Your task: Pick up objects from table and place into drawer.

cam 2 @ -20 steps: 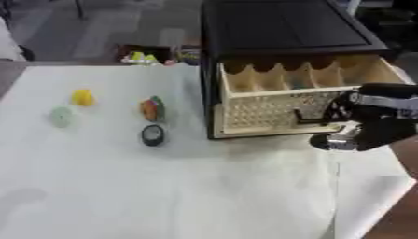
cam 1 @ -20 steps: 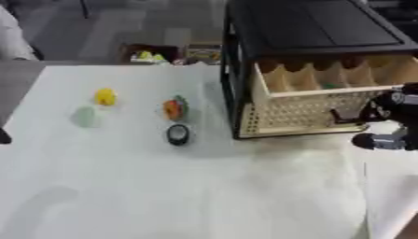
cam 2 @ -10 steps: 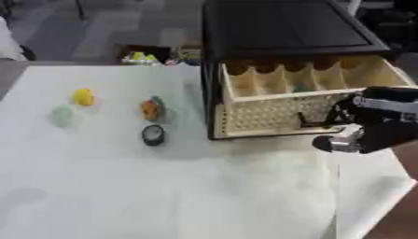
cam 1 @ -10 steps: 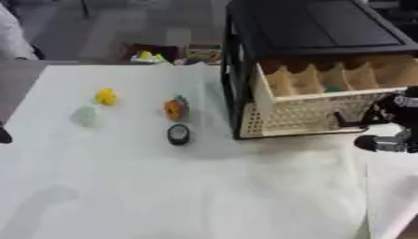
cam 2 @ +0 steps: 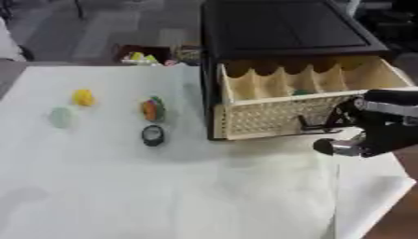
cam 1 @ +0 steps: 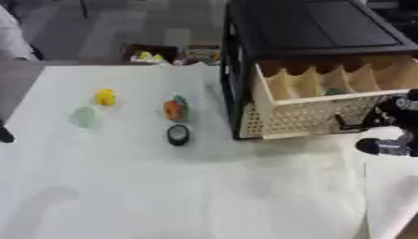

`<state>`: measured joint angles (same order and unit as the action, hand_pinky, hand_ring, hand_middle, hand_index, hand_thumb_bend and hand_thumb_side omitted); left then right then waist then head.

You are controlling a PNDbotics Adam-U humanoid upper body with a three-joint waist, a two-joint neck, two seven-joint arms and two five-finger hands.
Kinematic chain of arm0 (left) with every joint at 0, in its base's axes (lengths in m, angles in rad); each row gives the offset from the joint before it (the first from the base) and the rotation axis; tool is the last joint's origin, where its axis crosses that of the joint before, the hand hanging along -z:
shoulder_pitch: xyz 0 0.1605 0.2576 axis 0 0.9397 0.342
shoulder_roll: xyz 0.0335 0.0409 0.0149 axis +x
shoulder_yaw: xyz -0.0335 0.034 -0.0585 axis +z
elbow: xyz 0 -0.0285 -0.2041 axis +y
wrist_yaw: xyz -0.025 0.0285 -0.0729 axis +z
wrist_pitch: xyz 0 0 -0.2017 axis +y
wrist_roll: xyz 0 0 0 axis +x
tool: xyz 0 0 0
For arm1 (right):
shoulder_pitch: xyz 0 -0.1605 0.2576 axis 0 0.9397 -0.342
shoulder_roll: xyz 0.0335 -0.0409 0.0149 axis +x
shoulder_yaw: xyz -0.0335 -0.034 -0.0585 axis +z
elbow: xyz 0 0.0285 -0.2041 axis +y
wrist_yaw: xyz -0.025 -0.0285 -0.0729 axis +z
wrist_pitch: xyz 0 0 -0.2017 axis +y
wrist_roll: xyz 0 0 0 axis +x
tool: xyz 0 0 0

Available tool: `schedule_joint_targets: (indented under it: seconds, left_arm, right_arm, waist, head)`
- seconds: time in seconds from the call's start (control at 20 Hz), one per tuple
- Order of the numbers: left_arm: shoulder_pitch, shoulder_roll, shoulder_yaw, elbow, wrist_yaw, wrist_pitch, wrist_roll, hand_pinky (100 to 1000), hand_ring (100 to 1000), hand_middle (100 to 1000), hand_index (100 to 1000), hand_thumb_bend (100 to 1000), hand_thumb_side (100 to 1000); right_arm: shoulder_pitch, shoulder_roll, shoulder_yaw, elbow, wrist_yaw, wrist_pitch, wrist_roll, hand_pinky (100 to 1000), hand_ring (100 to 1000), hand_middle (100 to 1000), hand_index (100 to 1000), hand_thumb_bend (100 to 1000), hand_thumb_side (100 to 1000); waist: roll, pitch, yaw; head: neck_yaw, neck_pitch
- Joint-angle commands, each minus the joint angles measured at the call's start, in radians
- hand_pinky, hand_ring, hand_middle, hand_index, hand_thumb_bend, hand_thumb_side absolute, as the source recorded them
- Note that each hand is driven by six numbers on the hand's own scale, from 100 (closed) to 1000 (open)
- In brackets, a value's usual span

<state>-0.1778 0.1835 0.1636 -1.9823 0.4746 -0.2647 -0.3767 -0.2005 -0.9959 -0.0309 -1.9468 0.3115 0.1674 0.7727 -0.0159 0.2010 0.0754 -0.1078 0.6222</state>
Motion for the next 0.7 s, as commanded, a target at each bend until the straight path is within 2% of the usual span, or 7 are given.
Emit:
schedule_joint_targets:
  seconds: [0.05, 0.7]
  left_arm:
    - [-0.011, 0.022, 0.008, -0.018, -0.003, 0.001, 0.002, 473, 585, 564, 730, 100, 969]
    - [-0.012, 0.024, 0.010, -0.018, -0.005, 0.004, 0.004, 473, 586, 564, 729, 100, 970]
  right_arm:
    - [-0.002, -0.024, -0.012, -0.029, -0.017, 0.002, -0.007, 100, 100, 100, 686, 437, 761]
    - [0.018, -0.027, -0.017, -0.053, -0.023, 0.001, -0.026, 100, 100, 100, 684, 438, 760]
  waist:
    - [-0.004, -0.014, -0.001]
    - [-0.008, -0.014, -0.006]
  head:
    - [0.002, -0.008]
    - [0.005, -0.007]
